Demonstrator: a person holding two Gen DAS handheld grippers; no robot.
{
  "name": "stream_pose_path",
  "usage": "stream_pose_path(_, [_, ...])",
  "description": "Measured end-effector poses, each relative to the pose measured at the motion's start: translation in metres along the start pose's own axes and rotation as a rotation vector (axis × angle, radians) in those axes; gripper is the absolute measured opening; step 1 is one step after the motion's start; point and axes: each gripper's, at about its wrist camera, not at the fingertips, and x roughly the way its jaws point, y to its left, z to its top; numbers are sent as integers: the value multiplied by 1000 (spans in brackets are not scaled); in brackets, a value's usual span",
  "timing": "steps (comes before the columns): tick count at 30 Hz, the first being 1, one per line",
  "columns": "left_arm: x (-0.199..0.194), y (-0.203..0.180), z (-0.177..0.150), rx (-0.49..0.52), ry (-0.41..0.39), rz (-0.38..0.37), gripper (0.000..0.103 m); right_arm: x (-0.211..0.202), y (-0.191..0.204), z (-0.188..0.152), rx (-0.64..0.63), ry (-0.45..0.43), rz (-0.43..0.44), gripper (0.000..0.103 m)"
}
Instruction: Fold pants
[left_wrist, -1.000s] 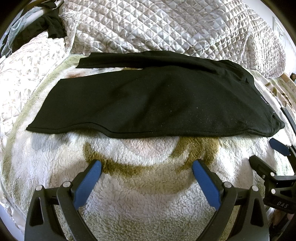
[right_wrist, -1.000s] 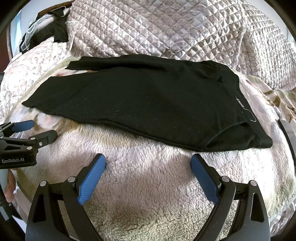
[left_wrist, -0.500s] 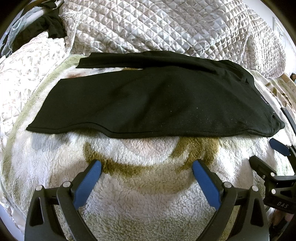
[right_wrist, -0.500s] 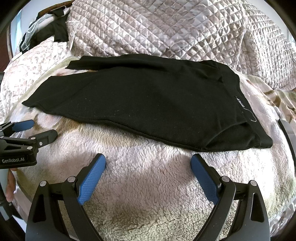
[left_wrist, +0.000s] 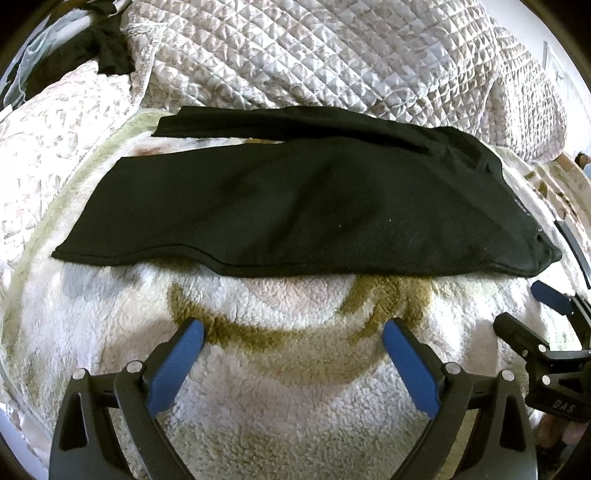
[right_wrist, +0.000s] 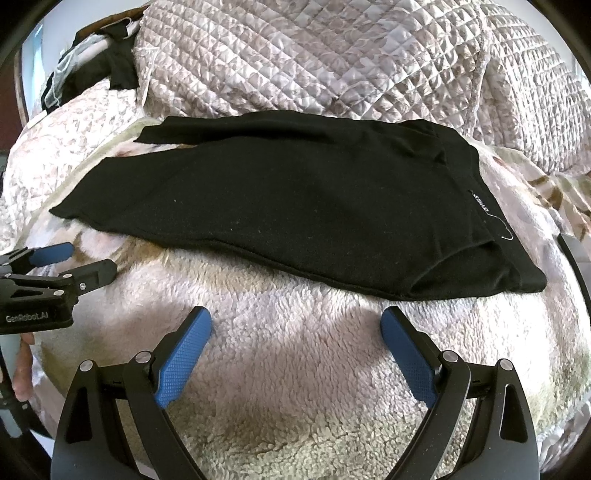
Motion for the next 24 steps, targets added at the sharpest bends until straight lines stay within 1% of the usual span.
stream_pose_path(4, [-6, 10, 2, -51, -20, -27, 90, -9, -10, 4, 65, -13, 49, 93])
stream_pose_path(8, [-12, 26, 6, -112, -57, -41, 89, -18, -28, 9, 142, -32, 58, 93])
stream_pose_path(10, [-14, 38, 9, -158, -70, -59, 89, -20, -43, 11, 199, -32, 57, 93])
stream_pose_path(14, [-13, 67, 12, -283, -75, -110, 88, -14, -73, 9, 321, 8, 66, 92])
stream_pose_path(15, [-12, 74, 12, -317, -72, -135, 87, -12, -81, 8, 360, 11, 86, 89])
stream_pose_path(17, [-9, 83, 12, -366, -70, -173, 85, -13, -87, 9, 396, 0, 102, 88])
stream_pose_path(20, [-5, 91, 13, -408, -87, -196, 82, -11, -103, 13, 489, -28, 98, 86])
stream_pose_path(22, [1, 96, 15, -432, -90, -202, 77, -8, -116, 12, 548, -40, 101, 77])
stream_pose_path(24, [7, 99, 18, -449, -93, -199, 74, -5, -128, 11, 608, -51, 107, 72])
